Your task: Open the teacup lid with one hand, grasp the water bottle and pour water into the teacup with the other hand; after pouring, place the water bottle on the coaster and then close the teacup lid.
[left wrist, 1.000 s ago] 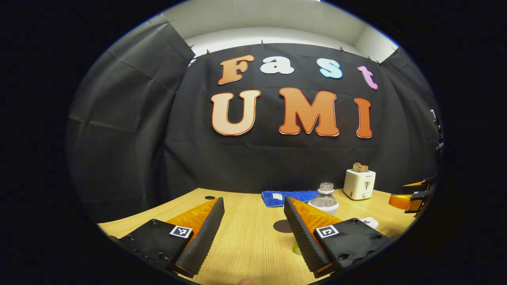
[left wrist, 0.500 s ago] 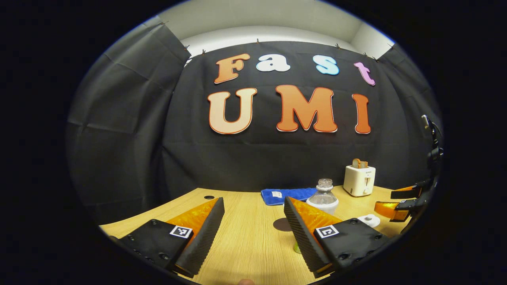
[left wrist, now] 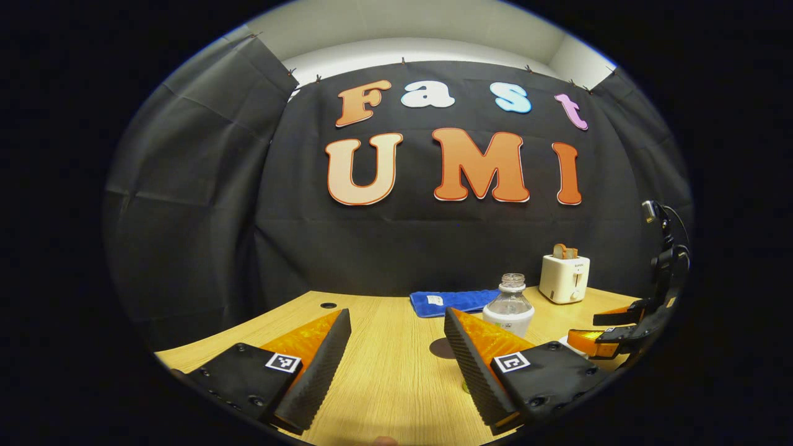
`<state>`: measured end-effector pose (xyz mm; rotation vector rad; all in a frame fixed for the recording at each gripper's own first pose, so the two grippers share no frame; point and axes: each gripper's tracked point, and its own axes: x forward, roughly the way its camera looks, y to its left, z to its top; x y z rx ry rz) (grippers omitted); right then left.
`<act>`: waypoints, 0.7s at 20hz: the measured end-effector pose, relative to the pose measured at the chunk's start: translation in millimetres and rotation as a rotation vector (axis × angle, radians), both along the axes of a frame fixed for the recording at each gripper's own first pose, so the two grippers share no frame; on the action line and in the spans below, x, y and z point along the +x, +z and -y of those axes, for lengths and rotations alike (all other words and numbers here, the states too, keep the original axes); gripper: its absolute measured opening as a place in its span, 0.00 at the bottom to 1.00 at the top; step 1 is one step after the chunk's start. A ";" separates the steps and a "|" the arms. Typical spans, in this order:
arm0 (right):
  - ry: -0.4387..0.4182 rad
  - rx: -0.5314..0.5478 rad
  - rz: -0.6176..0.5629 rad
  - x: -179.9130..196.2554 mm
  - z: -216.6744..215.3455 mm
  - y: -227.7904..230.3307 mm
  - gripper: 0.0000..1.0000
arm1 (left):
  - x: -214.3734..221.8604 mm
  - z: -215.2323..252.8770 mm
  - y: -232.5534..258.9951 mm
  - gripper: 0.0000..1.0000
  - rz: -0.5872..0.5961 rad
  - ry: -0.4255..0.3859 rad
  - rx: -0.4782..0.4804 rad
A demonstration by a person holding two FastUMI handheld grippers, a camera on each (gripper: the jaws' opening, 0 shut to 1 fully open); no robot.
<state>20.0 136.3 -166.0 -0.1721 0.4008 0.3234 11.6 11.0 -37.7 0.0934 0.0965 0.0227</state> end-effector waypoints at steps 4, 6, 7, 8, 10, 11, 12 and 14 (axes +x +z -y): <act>0.016 -0.006 -0.010 -0.8 -4.4 -4.3 0.72 | 0.4 -0.6 -3.2 0.96 -0.003 0.004 0.000; 0.017 -0.010 -0.012 -0.8 -4.8 -5.3 0.61 | 0.5 0.8 -3.9 0.97 -0.004 0.003 -0.001; 0.017 -0.012 -0.014 -1.4 -5.5 -5.6 0.55 | -0.3 0.3 -3.5 0.97 -0.003 0.003 0.000; 0.016 -0.012 -0.018 -1.0 -6.2 -7.4 0.52 | -0.2 0.4 -3.5 0.97 -0.002 0.004 0.003; 0.020 -0.008 -0.036 -2.8 -7.3 -11.1 0.46 | 0.4 0.3 -4.9 0.96 -0.004 0.005 0.004; 0.019 -0.003 -0.040 -3.4 -7.9 -11.6 0.42 | 0.0 0.2 -5.1 0.97 -0.003 0.005 0.003; 0.015 -0.002 -0.039 -1.9 -7.0 -11.4 0.39 | -0.2 -0.2 -4.4 0.96 -0.003 0.006 0.002; 0.000 0.006 -0.042 -1.2 -4.9 -11.2 0.35 | 1.2 0.4 -7.1 0.96 -0.005 0.007 -0.002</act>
